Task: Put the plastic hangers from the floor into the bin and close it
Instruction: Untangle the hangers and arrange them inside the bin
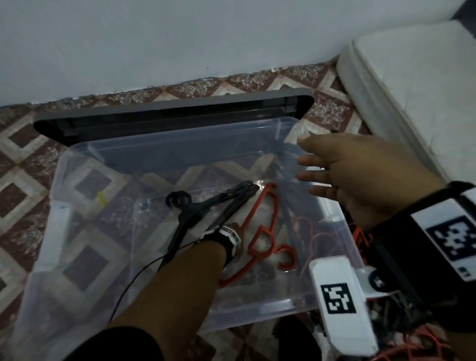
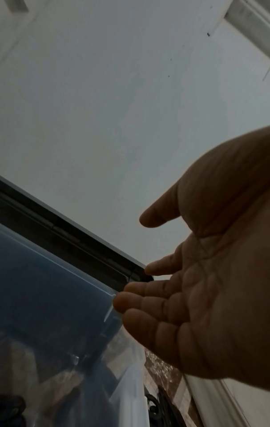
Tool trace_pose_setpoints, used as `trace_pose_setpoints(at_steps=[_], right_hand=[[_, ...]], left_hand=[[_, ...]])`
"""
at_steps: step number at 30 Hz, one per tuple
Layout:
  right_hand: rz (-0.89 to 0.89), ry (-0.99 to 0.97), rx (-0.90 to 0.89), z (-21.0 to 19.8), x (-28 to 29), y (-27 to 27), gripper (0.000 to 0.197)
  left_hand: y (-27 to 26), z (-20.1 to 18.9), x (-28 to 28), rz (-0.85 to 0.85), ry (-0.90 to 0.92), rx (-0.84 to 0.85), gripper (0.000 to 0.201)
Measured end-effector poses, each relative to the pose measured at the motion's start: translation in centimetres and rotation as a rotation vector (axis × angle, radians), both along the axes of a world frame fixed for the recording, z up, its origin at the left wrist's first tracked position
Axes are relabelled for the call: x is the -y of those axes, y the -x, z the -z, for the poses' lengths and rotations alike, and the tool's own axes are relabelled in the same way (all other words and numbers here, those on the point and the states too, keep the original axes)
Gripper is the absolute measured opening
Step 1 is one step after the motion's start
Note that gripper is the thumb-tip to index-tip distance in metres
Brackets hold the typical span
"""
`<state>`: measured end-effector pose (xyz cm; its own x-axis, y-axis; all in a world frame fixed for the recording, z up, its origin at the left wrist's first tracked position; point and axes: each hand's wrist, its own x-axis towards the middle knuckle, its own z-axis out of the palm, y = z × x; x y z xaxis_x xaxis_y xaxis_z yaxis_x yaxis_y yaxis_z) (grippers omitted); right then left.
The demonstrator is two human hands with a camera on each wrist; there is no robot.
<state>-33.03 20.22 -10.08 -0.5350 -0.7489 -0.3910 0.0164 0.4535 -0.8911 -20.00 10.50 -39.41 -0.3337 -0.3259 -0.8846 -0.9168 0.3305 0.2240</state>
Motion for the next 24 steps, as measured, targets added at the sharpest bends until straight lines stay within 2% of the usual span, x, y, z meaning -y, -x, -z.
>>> trace_pose_setpoints(at_steps=[1, 3, 4, 6, 9, 11, 14, 18, 22, 24], right_hand=[[0.027, -0.014, 0.049, 0.5, 0.0, 0.2, 0.021], [0.006, -0.037, 0.058, 0.8, 0.0, 0.1, 0.019], [0.008, -0.041, 0.050, 1.0, 0.0, 0.2, 0.018], [0.013, -0.037, 0.057, 0.9, 0.0, 0.0, 0.018], [0.029, -0.011, 0.082, 0.6, -0.1, -0.1, 0.015], [0.029, 0.009, 0.097, 0.5, -0.2, -0.3, 0.014], [0.041, 0.013, 0.084, 0.6, 0.0, -0.5, 0.014], [0.031, 0.016, 0.094, 0.6, 0.1, -0.7, 0.015], [0.036, 0.003, 0.078, 1.0, 0.4, -0.8, 0.015], [0.040, -0.003, 0.067, 1.0, 0.4, -0.8, 0.015]], left_hand=[[0.2, -0.5, -0.4, -0.054, 0.058, -0.003, 0.058], [0.3, -0.5, -0.9, 0.015, 0.168, -0.018, 0.049], [0.1, -0.5, -0.9, 0.079, 0.186, -0.058, 0.042], [-0.2, -1.5, 0.1, 0.088, 0.183, -0.099, 0.037], [-1.7, -1.9, 2.9, -0.135, 0.225, -0.230, 0.037], [-3.4, -2.6, 5.4, -0.161, 0.422, -0.210, 0.033], [-7.4, -1.8, 8.1, -0.196, 0.610, -0.074, 0.046], [-10.9, 0.4, 8.4, -0.208, 0.488, 0.054, 0.042], [-12.5, 0.6, 8.1, -0.303, 0.384, 0.041, 0.045], [-13.4, 0.1, 8.1, -0.284, 0.354, 0.097, 0.044]])
